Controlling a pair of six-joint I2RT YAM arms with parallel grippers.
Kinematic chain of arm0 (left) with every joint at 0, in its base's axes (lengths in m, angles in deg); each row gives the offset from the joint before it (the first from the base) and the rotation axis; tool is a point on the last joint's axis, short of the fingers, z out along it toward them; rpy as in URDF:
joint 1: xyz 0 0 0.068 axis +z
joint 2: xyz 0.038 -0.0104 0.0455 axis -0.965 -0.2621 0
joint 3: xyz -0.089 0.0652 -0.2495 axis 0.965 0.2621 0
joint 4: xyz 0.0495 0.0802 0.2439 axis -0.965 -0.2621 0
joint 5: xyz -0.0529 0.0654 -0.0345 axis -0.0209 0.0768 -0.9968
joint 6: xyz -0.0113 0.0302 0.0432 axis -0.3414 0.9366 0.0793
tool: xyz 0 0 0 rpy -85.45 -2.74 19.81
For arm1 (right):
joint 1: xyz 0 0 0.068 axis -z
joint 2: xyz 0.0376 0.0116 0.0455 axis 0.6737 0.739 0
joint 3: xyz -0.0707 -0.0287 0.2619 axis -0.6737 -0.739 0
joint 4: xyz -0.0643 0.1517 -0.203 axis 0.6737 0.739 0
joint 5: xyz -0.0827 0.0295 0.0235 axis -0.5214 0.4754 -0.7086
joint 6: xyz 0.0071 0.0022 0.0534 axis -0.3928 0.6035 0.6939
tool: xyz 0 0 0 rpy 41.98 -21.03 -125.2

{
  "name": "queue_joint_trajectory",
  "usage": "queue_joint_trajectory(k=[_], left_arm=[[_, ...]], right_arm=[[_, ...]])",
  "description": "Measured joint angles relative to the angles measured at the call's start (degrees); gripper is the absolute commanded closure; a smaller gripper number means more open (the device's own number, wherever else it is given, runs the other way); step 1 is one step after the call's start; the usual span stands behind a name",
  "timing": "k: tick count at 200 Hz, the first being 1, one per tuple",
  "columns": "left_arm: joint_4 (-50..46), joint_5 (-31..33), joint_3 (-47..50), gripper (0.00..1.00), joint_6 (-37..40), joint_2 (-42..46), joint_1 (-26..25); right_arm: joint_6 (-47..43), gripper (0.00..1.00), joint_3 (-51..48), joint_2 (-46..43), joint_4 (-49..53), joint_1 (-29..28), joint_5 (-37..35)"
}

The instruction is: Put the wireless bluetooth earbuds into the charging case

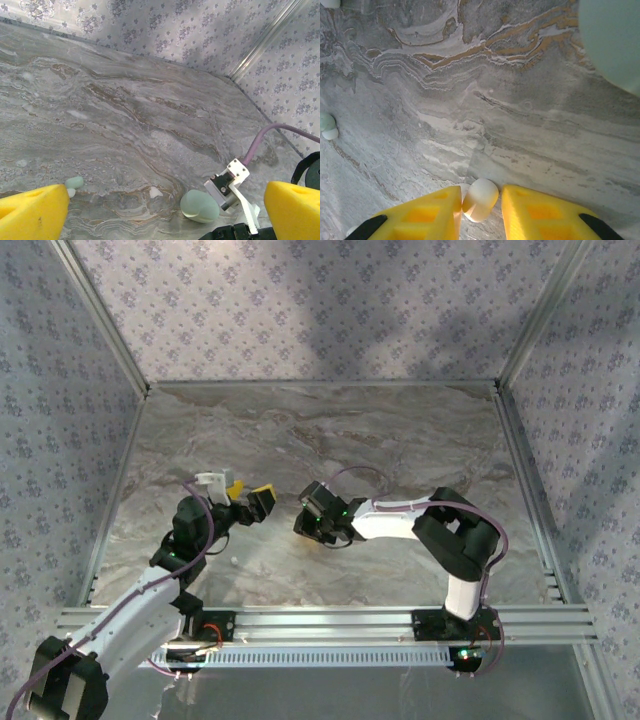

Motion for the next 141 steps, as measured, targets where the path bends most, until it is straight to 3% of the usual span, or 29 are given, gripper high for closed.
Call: queue_joint_trajectory(k=[141], left_arm=[[-0.1,0.2,0.0,0.00,0.0,-1.1,0.0]], right_arm=[[-0.9,0.80,2.3,1.5,0.7,0.7,1.7]])
